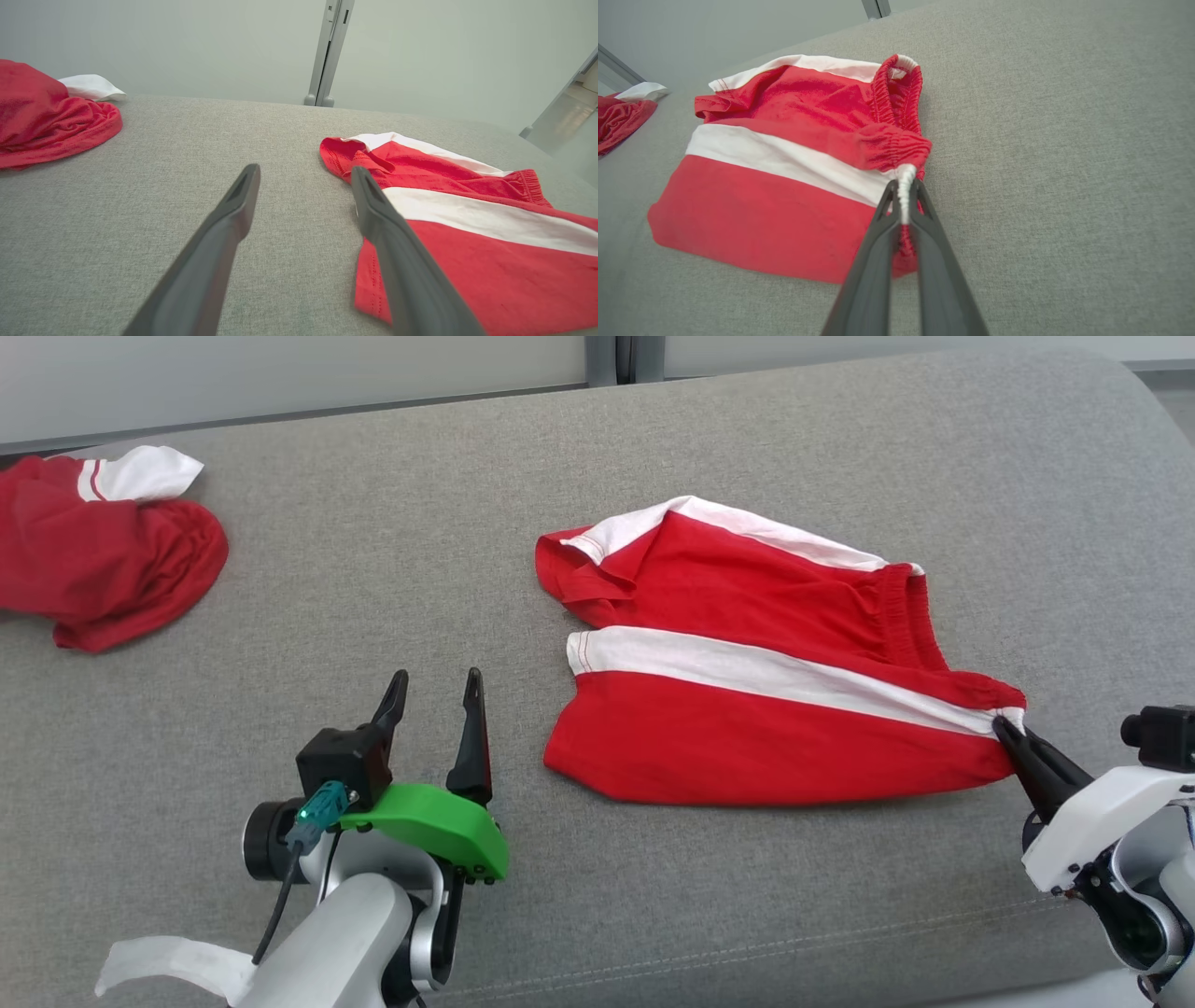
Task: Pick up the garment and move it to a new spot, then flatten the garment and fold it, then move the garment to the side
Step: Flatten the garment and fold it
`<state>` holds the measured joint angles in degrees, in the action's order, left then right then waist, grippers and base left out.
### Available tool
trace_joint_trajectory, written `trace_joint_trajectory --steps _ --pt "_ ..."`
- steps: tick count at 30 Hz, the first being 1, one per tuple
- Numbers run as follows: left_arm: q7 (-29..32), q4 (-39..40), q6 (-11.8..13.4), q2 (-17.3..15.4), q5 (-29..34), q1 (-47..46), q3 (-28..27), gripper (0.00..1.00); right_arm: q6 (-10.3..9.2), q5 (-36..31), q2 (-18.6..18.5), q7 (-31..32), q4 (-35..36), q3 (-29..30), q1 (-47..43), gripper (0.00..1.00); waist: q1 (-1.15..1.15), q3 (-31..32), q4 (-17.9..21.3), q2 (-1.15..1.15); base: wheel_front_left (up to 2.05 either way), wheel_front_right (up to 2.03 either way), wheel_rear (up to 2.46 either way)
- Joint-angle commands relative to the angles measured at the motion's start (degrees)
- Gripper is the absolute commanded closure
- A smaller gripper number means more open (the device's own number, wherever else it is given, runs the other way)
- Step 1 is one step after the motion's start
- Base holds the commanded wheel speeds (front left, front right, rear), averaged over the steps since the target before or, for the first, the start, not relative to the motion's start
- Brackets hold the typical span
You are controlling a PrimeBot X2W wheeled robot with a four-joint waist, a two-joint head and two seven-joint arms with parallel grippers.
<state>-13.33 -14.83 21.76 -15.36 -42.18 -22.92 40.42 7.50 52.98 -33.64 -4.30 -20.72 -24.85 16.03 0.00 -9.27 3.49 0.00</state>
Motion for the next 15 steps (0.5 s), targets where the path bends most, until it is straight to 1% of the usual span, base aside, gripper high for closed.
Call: trace_joint_trajectory --steps 1,4,8,10,11,12,13,14,15 --pt "0.07 0.25 0.45 -0.62 0.24 0.61 -0.09 0.00 -0.03 -0.40 -0.17 -0.04 -1.21 0.44 -0.43 1.00 0.00 -0.33 0.09 0.00 0.00 0.00 0.00" --pt "0.61 0.32 0.22 -0.49 0.17 0.48 0.35 0.00 -0.04 -1.98 0.21 -0.72 -5.28 1.06 0.73 1.00 0.00 -0.77 0.24 0.00 0.00 0.00 0.00" --pt "1.46 -0.11 -0.52 0.24 0.47 -0.50 1.55 0.00 -0.03 -3.25 2.28 -2.36 -10.46 0.66 3.60 1.00 0.00 -1.19 0.61 0.00 0.00 0.00 0.00" --pt "2.00 -0.62 -1.12 0.86 0.34 -1.04 2.17 0.00 -0.04 -4.50 2.68 -3.31 -13.41 0.01 5.24 1.00 0.00 -1.34 0.84 0.00 0.00 0.00 0.00" --pt "2.17 -1.04 -1.49 1.09 0.21 -1.29 2.63 0.00 -0.04 -5.31 2.96 -3.60 -15.10 -0.47 6.08 0.87 0.00 -1.36 0.98 0.00 0.00 0.00 0.00" --pt "2.50 -1.49 -1.82 1.33 0.19 -1.48 2.99 0.00 -0.04 -6.26 3.40 -4.08 -16.61 -1.14 6.92 0.62 0.00 -1.33 1.18 0.00 0.00 0.00 0.00" --pt "2.51 -1.89 -2.09 1.65 0.08 -1.58 3.24 0.00 -0.04 -6.77 3.82 -4.69 -18.16 -1.48 7.80 0.28 0.00 -1.29 1.39 0.00 0.00 0.00 0.00" --pt "2.51 -1.89 -2.09 1.65 0.08 -1.58 3.24 0.00 -0.04 -6.77 3.82 -4.69 -18.16 -1.48 7.80 0.28 0.00 -1.29 1.39 0.00 0.00 0.00 0.00" --pt "2.52 -2.31 -2.29 1.98 -0.06 -1.61 3.42 0.00 -0.04 -6.80 4.24 -5.13 -19.66 -1.65 8.52 0.00 0.00 -1.24 1.66 0.00 0.00 0.00 0.00"
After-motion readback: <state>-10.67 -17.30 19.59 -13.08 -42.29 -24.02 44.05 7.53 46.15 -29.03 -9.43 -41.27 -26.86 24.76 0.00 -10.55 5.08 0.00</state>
